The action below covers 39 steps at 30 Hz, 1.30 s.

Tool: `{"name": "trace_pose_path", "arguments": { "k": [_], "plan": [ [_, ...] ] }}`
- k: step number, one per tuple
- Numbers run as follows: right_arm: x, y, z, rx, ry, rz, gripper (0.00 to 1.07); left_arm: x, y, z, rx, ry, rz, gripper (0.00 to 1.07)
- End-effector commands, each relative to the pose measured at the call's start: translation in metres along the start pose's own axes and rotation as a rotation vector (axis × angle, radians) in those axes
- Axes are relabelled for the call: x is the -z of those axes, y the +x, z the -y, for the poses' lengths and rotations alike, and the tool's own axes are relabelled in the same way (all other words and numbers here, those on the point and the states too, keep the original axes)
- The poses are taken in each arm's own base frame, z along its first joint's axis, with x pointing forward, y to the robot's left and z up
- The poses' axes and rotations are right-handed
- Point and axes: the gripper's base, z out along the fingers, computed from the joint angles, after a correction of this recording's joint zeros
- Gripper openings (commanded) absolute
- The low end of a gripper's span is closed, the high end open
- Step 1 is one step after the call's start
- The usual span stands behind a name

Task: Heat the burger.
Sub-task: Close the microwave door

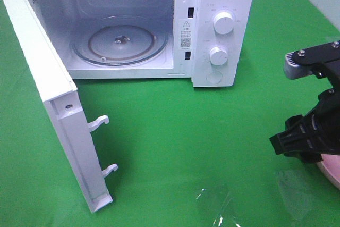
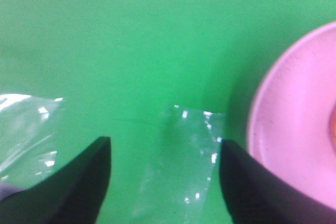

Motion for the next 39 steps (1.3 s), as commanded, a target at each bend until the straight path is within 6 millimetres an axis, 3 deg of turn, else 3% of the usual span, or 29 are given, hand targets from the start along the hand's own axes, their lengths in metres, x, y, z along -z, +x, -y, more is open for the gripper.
{"name": "trace_pose_path", "arguments": {
  "k": [1,8,10,17,27,39],
  "plan": [
    [0.025,0.007,-0.001,0.049,-0.108,0.056,0.75,0.0,0.001,0.0,0.0,0.003,0.004,0.96],
    [0.051,0.021,0.002,0.035,-0.179,0.09,0.77,0.0,0.001,0.0,0.0,0.003,0.004,0.96],
    [0.067,0.036,0.008,0.021,-0.191,0.083,0.76,0.0,0.001,0.0,0.0,0.003,0.004,0.96],
    [0.091,0.057,0.019,0.038,-0.196,0.147,0.76,0.0,0.001,0.0,0.0,0.003,0.004,0.96],
    [0.096,0.084,0.03,0.039,-0.175,0.178,0.76,0.0,0.001,0.0,0.0,0.003,0.004,0.96],
    [0.108,0.11,0.047,-0.087,-0.106,0.37,0.76,0.0,0.001,0.0,0.0,0.003,0.004,0.96]
  ]
}}
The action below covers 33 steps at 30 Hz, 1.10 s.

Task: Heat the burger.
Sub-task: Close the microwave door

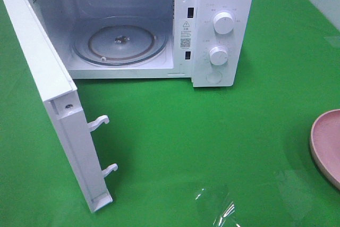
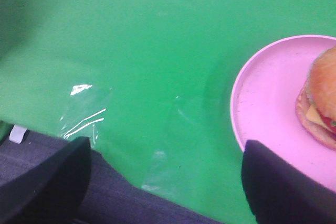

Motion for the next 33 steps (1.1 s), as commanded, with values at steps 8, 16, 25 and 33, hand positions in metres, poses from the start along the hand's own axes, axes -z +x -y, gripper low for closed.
{"name": "trace_pose_path", "arguments": {
  "k": [8,16,25,33],
  "plan": [
    [0.026,0.023,0.005,-0.07,0.08,0.216,0.76,0.0,0.001,0.0,0.0,0.003,0.004,0.96],
    [0.041,0.039,0.004,-0.131,0.158,0.365,0.76,0.0,0.001,0.0,0.0,0.003,0.004,0.96],
    [0.041,0.039,0.004,-0.132,0.158,0.365,0.76,0.0,0.001,0.0,0.001,0.004,0.003,0.96],
    [0.041,0.039,0.004,-0.132,0.158,0.365,0.76,0.0,0.001,0.0,0.001,0.004,0.003,0.96]
  ]
}}
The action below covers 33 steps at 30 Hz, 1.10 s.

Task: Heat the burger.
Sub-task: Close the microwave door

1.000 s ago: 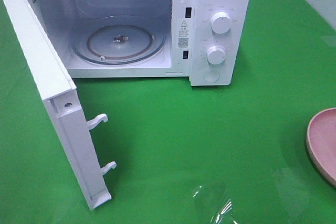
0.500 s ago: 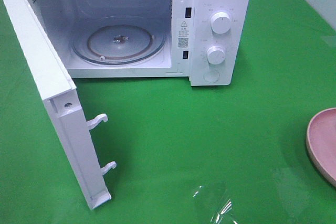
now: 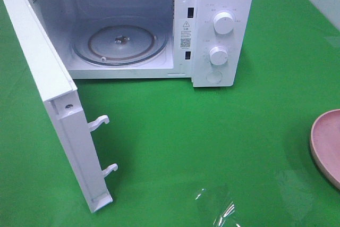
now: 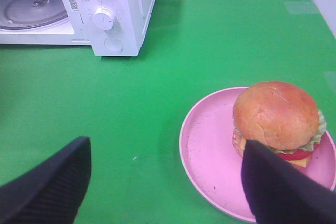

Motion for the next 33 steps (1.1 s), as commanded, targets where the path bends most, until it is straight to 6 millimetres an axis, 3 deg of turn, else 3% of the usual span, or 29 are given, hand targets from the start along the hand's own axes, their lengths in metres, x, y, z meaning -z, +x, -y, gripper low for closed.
{"name": "trace_pose_path", "arguments": {
  "k": [1,33],
  "plan": [
    [0.0024,0.002,-0.0002,0.003,-0.004,0.028,0.76,0.0,0.0008,0.0005,0.001,0.004,0.003,0.96],
    [0.0026,0.0022,-0.0007,-0.027,0.055,0.033,0.76,0.0,0.0005,0.0032,0.021,0.035,0.007,0.96]
  ]
}}
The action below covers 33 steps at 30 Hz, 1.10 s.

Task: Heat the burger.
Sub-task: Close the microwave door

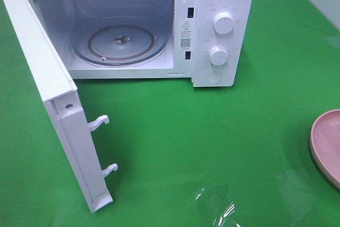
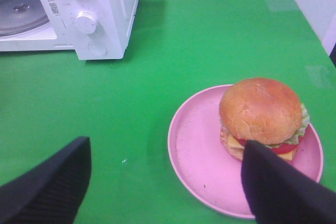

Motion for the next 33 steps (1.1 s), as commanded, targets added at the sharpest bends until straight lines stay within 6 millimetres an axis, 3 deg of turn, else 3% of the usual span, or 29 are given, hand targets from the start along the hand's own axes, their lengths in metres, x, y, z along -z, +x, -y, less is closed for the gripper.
{"name": "trace_pose_path", "arguments": {
  "k": [1,7,12,13,14,15,16,17,18,19,20,21,22,27,28,30,33],
  "plan": [
    [0.002,0.002,0.0,0.002,-0.003,0.029,0.76,0.0,0.0,0.003,0.022,0.036,0.01,0.96],
    [0.002,0.002,0.0,0.002,-0.003,0.029,0.76,0.004,-0.005,0.003,0.016,0.029,0.047,0.96],
    [0.002,0.002,0.0,0.002,-0.003,0.029,0.76,0.01,-0.019,-0.001,0.02,-0.029,0.12,0.84],
    [0.002,0.002,0.0,0.002,-0.003,0.029,0.76,0.006,-0.023,-0.005,0.026,-0.06,0.113,0.73],
    [0.002,0.002,0.0,0.002,-0.003,0.029,0.76,0.006,-0.023,-0.005,0.026,-0.06,0.113,0.73],
    [0.002,0.002,0.0,0.002,-0.003,0.029,0.76,0.0,-0.029,-0.007,0.019,-0.077,0.099,0.6],
    [0.002,0.002,0.0,0.002,-0.003,0.029,0.76,0.0,-0.029,-0.007,0.019,-0.077,0.099,0.6],
    [0.002,0.002,0.0,0.002,-0.003,0.029,0.76,-0.004,-0.032,-0.008,0.025,-0.081,0.097,0.52],
    [0.002,0.002,0.0,0.002,-0.003,0.029,0.76,-0.01,-0.039,-0.01,0.022,-0.092,0.102,0.36],
    [0.002,0.002,0.0,0.002,-0.003,0.029,0.76,-0.01,-0.039,-0.01,0.022,-0.092,0.102,0.36],
    [0.002,0.002,0.0,0.002,-0.003,0.029,0.76,-0.018,-0.047,-0.011,0.02,-0.097,0.113,0.22],
    [0.002,0.002,0.0,0.002,-0.003,0.029,0.76,-0.018,-0.047,-0.011,0.02,-0.097,0.113,0.22],
    [0.002,0.002,0.0,0.002,-0.003,0.029,0.76,-0.026,-0.054,-0.013,0.017,-0.103,0.119,0.05],
    [0.002,0.002,0.0,0.002,-0.003,0.029,0.76,-0.049,-0.068,-0.017,0.006,-0.119,0.121,0.0],
    [0.002,0.002,0.0,0.002,-0.003,0.029,0.76,-0.049,-0.068,-0.017,0.006,-0.119,0.121,0.0],
    [0.002,0.002,0.0,0.002,-0.003,0.029,0.76,-0.073,-0.068,-0.021,-0.007,-0.127,0.172,0.0],
    [0.002,0.002,0.0,0.002,-0.003,0.029,0.76,-0.08,-0.066,-0.022,-0.007,-0.127,0.183,0.0]
  ]
}}
